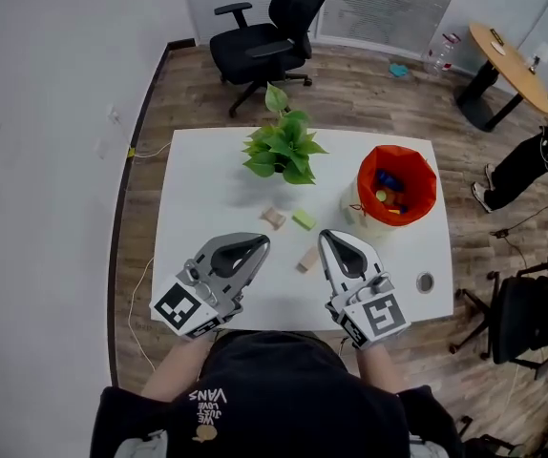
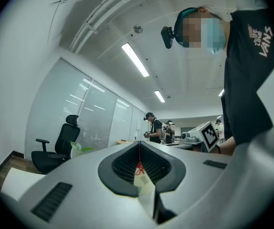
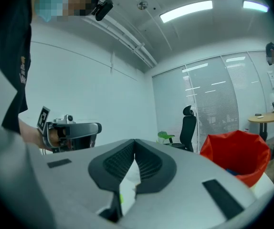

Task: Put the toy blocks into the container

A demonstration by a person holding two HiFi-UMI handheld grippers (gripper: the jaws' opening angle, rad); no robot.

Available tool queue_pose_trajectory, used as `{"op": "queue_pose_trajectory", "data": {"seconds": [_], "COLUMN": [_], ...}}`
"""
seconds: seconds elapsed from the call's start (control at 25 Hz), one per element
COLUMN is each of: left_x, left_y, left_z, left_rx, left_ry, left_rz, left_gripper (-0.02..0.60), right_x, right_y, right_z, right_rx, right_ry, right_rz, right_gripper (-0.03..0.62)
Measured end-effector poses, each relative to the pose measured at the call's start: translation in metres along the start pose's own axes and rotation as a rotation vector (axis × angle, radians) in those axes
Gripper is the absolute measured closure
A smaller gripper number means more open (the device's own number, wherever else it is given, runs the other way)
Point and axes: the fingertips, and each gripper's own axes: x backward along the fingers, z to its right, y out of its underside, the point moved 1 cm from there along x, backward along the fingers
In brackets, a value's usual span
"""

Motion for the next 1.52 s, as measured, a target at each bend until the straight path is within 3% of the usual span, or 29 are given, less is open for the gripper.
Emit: {"op": "queue_pose_trajectory", "data": {"seconds": [0.44,1.12,1.36,1.52], "left_x": [-0.006,0.017,0.023,0.023], "left_y": [-0.01,-0.015,-0.014,-0.014], "left_z": [-0.022,-0.042,-0.047,-0.049], "left_rx": [-0.026,-0.032,-0.038,-0.038], "left_ry": [0.029,-0.06,-0.078,-0.084], "left_rz": [0.023,0.034,0.03,0.028], "left_gripper": [0.571,0.571,0.571,0.571], "right_x": [-0.023,-0.06,-0.072,-0.085], "right_y": [-0.013,-0.015,-0.003,0.03], "right_z": [0.003,-0.01,-0.012,-0.005], "right_rx": [0.024,0.032,0.054,0.065], "right_ry": [0.014,-0.062,-0.087,-0.087], "right_rz": [0.006,0.005,-0.007,-0.077], "right_gripper": [0.576,0.576,0.576,0.576]}}
